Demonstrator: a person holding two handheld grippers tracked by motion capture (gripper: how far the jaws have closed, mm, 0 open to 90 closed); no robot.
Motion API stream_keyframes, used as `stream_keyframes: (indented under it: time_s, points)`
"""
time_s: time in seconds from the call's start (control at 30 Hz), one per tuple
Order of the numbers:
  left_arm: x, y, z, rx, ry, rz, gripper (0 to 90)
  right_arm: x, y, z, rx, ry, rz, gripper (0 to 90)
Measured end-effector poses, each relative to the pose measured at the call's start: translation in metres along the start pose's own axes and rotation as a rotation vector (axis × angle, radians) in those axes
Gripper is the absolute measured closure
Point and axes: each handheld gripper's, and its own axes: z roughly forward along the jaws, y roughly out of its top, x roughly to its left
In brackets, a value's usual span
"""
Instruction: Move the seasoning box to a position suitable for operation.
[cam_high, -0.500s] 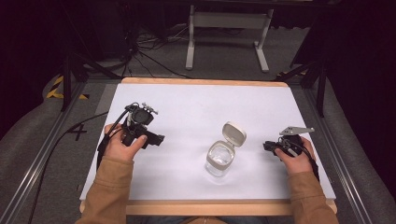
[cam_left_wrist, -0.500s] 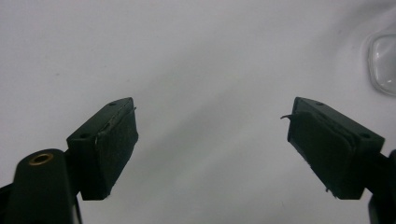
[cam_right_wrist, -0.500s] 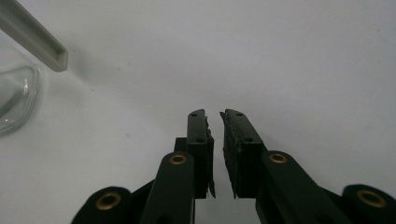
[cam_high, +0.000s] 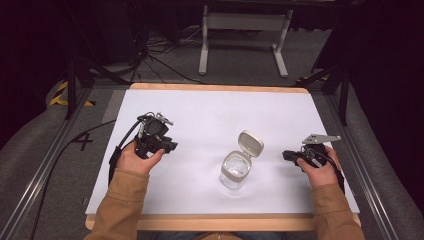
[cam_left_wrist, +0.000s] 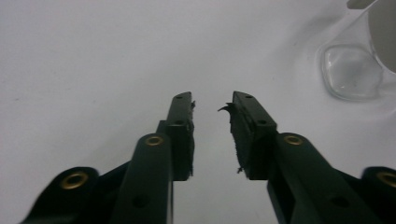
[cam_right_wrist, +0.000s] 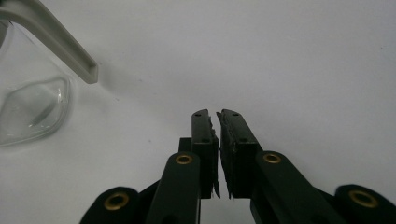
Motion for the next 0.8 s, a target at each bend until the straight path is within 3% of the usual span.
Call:
stream_keyframes:
  time_s: [0.07, 0.27, 0.43, 0.6, 0.8]
  points:
    - [-0.003, 0.001, 0.001, -0.023, -0.028, -0.001, 79.3, 0.000, 0.001, -0.002, -0.004, 0.002, 0.004, 84.6]
    - [-0.015, 0.004, 0.008, -0.079, -0.088, 0.030, 87.0, 0.001, 0.002, -0.005, -0.012, 0.002, -0.001, 85.2]
    - [-0.024, 0.007, 0.015, -0.112, -0.138, 0.059, 89.0, 0.002, 0.003, -0.006, -0.017, 0.003, -0.003, 85.2]
    - [-0.035, 0.011, 0.024, -0.101, -0.170, 0.089, 89.5, 0.003, 0.003, -0.005, -0.010, 0.006, -0.010, 85.3]
    - [-0.046, 0.012, 0.038, -0.127, -0.199, 0.094, 89.6, 0.004, 0.004, -0.005, -0.015, 0.013, -0.015, 85.4]
